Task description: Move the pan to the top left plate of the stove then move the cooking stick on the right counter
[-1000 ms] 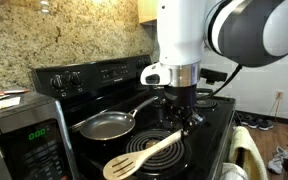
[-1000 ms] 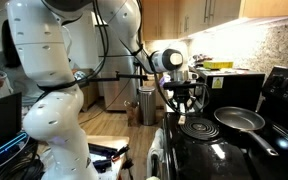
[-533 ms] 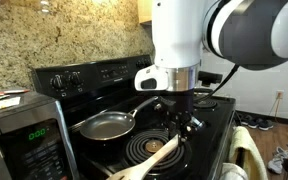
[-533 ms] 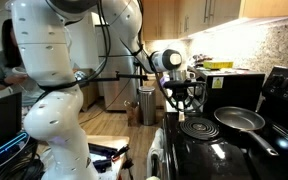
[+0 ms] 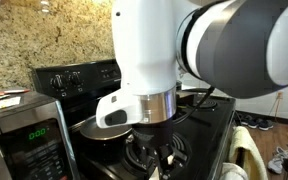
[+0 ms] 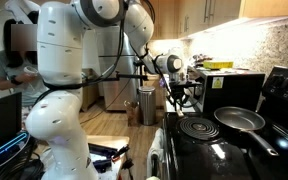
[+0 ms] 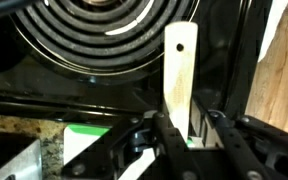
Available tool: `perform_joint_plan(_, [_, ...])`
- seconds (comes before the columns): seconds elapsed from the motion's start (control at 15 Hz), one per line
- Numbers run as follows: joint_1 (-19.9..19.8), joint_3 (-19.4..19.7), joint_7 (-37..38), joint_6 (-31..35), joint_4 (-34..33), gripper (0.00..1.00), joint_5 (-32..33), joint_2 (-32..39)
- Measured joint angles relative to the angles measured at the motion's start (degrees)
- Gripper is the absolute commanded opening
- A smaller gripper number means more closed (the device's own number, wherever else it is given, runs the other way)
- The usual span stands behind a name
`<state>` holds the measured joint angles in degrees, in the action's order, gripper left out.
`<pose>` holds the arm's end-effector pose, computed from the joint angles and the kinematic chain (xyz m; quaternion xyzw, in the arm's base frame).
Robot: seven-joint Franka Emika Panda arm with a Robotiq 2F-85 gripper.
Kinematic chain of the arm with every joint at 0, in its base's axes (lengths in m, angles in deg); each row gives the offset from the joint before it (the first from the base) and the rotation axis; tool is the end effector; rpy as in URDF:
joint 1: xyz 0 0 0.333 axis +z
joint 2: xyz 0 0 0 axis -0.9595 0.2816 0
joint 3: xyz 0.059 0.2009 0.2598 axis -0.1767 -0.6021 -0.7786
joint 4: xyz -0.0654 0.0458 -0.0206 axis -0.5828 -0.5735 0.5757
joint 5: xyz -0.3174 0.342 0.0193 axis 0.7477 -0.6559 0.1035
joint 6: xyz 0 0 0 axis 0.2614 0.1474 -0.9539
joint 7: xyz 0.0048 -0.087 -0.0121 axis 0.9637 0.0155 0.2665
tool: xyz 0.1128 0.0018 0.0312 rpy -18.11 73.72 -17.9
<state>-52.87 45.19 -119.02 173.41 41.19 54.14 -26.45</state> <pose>0.4727 0.4156 0.2764 0.6756 0.7344 -0.0081 0.0648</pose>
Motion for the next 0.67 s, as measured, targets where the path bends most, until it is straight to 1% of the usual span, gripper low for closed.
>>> perform_joint_plan(0.4, [2.01,-1.67,-1.04,-0.55,-9.49,0.07,0.17,8.58])
perform_joint_plan(0.67, [3.96,-2.17,-2.35,-2.37,-15.69,0.07,0.20,12.45])
